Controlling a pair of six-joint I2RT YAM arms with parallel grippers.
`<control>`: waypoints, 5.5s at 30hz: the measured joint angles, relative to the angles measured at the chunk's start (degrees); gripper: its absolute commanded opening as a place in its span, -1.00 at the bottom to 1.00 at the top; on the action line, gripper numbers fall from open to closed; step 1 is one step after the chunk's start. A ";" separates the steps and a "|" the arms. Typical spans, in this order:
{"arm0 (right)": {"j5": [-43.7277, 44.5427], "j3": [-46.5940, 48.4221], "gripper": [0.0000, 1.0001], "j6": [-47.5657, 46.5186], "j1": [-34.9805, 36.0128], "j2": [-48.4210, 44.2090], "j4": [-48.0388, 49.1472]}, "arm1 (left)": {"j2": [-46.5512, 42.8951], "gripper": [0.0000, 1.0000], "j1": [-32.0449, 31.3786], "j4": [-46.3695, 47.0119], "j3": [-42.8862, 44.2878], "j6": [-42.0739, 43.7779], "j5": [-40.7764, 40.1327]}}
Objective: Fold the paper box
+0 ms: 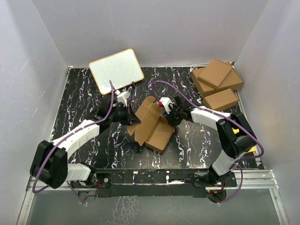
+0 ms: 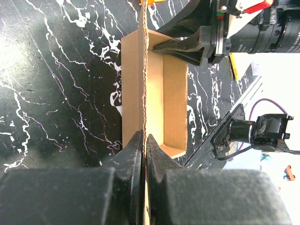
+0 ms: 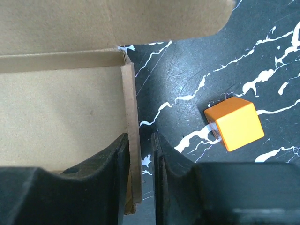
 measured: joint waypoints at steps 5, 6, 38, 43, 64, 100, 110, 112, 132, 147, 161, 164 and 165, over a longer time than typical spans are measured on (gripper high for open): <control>-1.70 0.00 -0.39 0.09 -0.02 -0.81 -0.04 | 0.28 -1.00 0.00 -0.94 0.22 0.74 0.00; -2.08 0.02 -0.39 0.15 -0.02 -0.83 -0.02 | 0.44 -1.00 0.00 -1.09 0.28 0.83 0.02; 2.36 -0.04 -0.71 0.20 1.77 -0.22 2.73 | 1.79 -1.00 0.00 -2.62 2.54 2.38 -0.02; 1.20 -0.04 -0.57 0.31 1.64 -0.22 2.08 | 1.79 -1.00 0.00 -3.91 3.17 3.04 -0.09; -8.48 0.83 0.10 2.05 -1.51 -3.58 -0.22 | 3.67 -0.94 0.00 -10.99 8.22 7.80 -1.55; -41.20 29.18 0.75 -57.22 -22.49 19.41 -36.61 | 2.12 0.34 2.97 -11.74 9.16 8.81 -9.01; -37.44 32.09 0.43 -58.53 -20.06 22.80 -38.82 | -14.34 0.77 2.99 -6.36 2.71 6.78 -17.40; -37.09 32.09 0.35 -57.51 -19.41 23.37 -38.12 | -17.51 0.78 2.99 -4.79 0.81 5.81 -18.51; -34.01 31.43 -0.64 -49.40 -18.62 23.19 -32.87 | -25.05 0.77 2.99 -1.49 -7.50 -1.75 -20.92; -37.92 33.97 -0.74 -26.62 -14.95 9.81 -27.82 | -25.62 0.73 2.99 -5.53 -8.72 -4.28 -21.99; -32.54 36.83 -0.74 -16.52 2.19 14.67 -27.39 | -28.52 0.72 2.99 -6.64 -11.91 -7.48 -21.97; -30.71 36.83 -0.74 -17.33 2.29 14.80 -29.16 | -29.53 0.72 2.99 -6.71 -12.83 -8.44 -21.97; -30.23 36.83 -0.74 -17.99 2.38 14.80 -29.81 | -29.70 0.72 2.99 -6.73 -13.14 -8.81 -21.97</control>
